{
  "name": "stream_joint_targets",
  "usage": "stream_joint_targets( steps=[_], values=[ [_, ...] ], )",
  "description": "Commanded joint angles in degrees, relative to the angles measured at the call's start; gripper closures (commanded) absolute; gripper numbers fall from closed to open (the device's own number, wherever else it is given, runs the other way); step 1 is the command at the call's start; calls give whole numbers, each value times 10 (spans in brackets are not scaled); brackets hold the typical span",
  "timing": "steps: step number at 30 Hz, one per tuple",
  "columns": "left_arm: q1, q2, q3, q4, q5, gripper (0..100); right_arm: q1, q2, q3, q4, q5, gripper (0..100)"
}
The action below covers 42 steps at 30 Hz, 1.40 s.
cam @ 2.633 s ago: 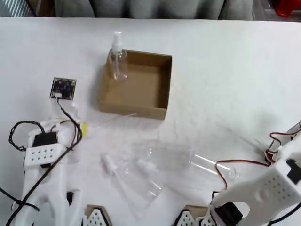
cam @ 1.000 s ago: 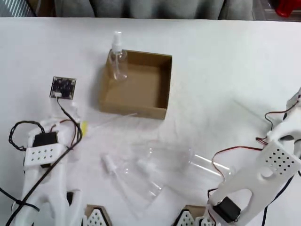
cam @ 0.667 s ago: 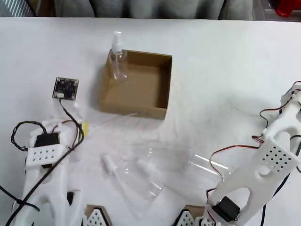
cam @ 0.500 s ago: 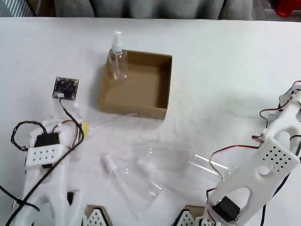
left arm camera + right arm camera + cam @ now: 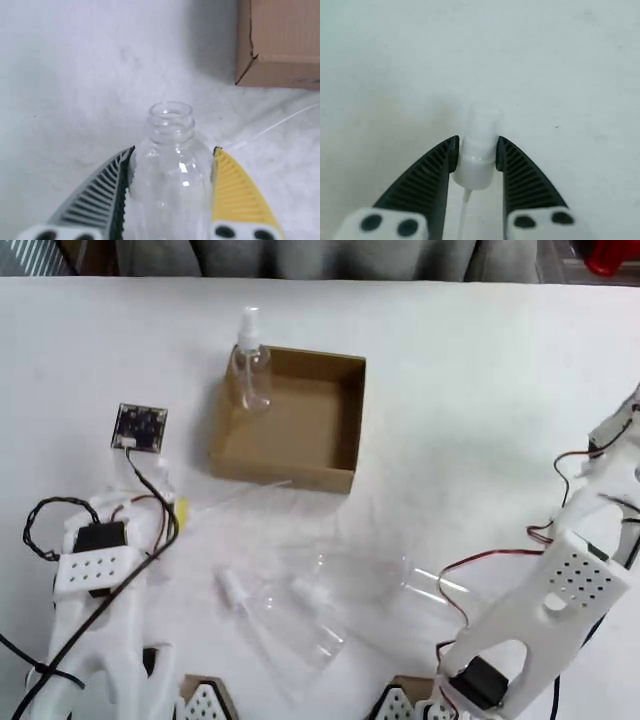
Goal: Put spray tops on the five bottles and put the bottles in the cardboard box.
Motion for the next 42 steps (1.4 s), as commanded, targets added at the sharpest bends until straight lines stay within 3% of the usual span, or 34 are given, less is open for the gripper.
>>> stream_joint_targets(
  steps=[1,13,23,28,33,38,42],
  values=[
    [6,-12,-4,-14,-6,978,-22,-79,4,32,40,982],
    [6,-13,-4,-14,-6,979,-104,-347,292,30,166,982],
    [2,-14,-4,-14,-6,979,-310,-554,498,30,224,982],
    [-42,-15,-11,-13,5,979,-414,-668,540,27,224,982],
    [-71,-50,-13,-9,74,979,-499,-749,559,27,224,982],
    [-73,-146,-14,31,128,979,-534,-778,564,26,223,982],
    [-36,-252,-12,62,133,979,-558,-792,561,26,224,982]
  ],
)
